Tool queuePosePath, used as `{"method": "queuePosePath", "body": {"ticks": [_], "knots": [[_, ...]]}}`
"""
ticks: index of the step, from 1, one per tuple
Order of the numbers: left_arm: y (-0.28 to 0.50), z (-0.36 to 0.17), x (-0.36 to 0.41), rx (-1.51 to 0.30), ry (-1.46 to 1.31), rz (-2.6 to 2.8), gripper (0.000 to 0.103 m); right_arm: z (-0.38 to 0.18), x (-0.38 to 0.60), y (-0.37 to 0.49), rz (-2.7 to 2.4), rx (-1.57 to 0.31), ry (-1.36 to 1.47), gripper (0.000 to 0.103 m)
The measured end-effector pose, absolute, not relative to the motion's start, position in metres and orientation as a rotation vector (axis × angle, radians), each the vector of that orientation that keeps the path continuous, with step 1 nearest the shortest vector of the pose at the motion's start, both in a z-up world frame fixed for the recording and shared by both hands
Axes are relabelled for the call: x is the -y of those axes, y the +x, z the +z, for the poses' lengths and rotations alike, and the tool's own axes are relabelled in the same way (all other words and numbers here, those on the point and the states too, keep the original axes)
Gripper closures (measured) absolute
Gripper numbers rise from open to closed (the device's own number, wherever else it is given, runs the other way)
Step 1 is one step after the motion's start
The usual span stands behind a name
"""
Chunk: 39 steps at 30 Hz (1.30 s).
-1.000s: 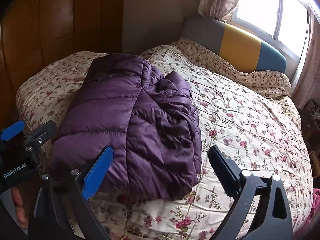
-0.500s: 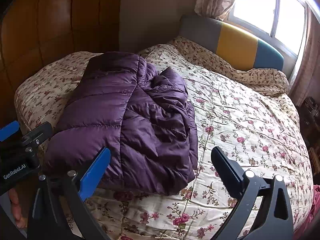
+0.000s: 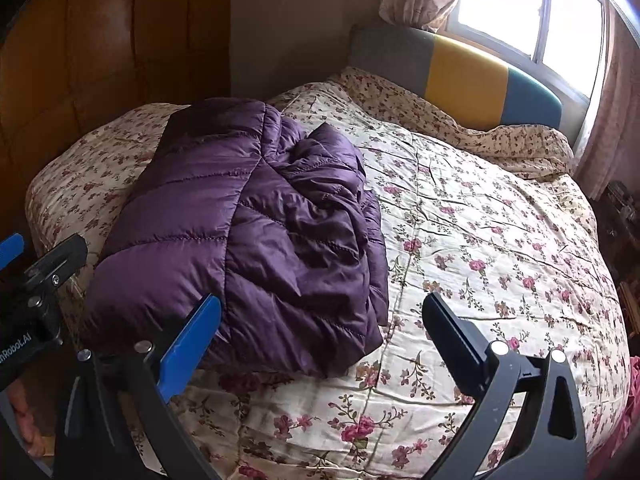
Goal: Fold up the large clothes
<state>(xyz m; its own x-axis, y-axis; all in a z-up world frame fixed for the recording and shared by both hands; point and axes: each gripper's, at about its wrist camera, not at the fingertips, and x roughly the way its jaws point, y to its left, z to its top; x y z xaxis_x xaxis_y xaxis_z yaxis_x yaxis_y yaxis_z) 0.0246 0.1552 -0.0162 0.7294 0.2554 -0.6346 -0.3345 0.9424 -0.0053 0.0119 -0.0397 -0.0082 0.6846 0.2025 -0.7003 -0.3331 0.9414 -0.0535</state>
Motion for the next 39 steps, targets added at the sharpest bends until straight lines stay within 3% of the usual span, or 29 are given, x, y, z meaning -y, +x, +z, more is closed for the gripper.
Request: {"method": "queuePosePath", "body": {"ticks": [39], "knots": [[0.013,-0.011,-0.154,-0.675,-0.131,0.316,0.004,-0.005,0.035,0.000,0.330,-0.731,-0.205,0.003]]}}
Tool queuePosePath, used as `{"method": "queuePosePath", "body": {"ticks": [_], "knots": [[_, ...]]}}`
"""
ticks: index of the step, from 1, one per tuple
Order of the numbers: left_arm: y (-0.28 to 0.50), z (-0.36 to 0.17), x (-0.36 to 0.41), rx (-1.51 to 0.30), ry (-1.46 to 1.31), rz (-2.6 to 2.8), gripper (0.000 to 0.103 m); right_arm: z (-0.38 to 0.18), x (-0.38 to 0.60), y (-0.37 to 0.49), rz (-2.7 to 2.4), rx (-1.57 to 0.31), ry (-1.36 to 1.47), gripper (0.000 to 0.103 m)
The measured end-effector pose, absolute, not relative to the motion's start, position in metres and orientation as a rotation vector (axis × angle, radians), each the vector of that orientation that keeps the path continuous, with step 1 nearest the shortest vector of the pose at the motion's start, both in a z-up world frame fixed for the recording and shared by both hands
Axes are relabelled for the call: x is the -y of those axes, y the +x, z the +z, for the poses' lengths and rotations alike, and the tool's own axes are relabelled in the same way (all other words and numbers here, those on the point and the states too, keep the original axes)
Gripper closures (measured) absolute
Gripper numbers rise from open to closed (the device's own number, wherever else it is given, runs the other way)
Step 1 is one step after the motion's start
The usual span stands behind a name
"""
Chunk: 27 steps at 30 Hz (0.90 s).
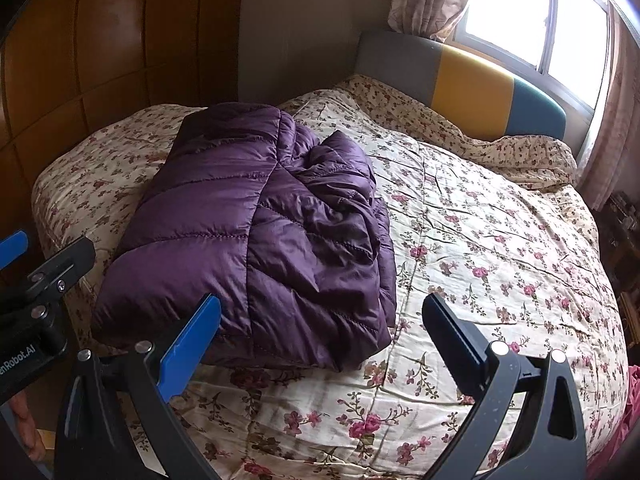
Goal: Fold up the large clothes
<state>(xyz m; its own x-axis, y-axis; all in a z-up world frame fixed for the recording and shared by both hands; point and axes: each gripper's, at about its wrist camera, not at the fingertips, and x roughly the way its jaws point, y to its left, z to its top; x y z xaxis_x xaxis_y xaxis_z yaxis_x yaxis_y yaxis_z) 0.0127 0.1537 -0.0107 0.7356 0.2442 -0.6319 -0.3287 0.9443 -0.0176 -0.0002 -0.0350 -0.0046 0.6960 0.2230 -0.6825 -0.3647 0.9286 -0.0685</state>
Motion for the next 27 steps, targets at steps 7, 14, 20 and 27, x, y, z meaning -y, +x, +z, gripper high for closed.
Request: {"method": "queuePosePath", "body": {"ticks": [7,14,20,27], "knots": [[0.0133,-0.0120,-0.1521,-0.681,-0.133,0.306,0.004,-0.0057,0.0337,0.0010,0.331,-0.736,-0.209,0.003],[0.0139,-0.0163,-0.1524,-0.679,-0.144,0.308,0.004,-0.0081,0.0337,0.0027,0.329,-0.739,-0.210,0.003],[0.0161,-0.0189,-0.1517,-0.689,-0.145,0.304,0.004,-0.0093,0.0344,0.0043,0.330,-0.740,-0.208,0.003],[0.0157,-0.0198,-0.1554,-0.693,-0.165,0.316,0.004,-0.0093,0.0349,0.0054,0.330,-0.740,-0.208,0.003]]}}
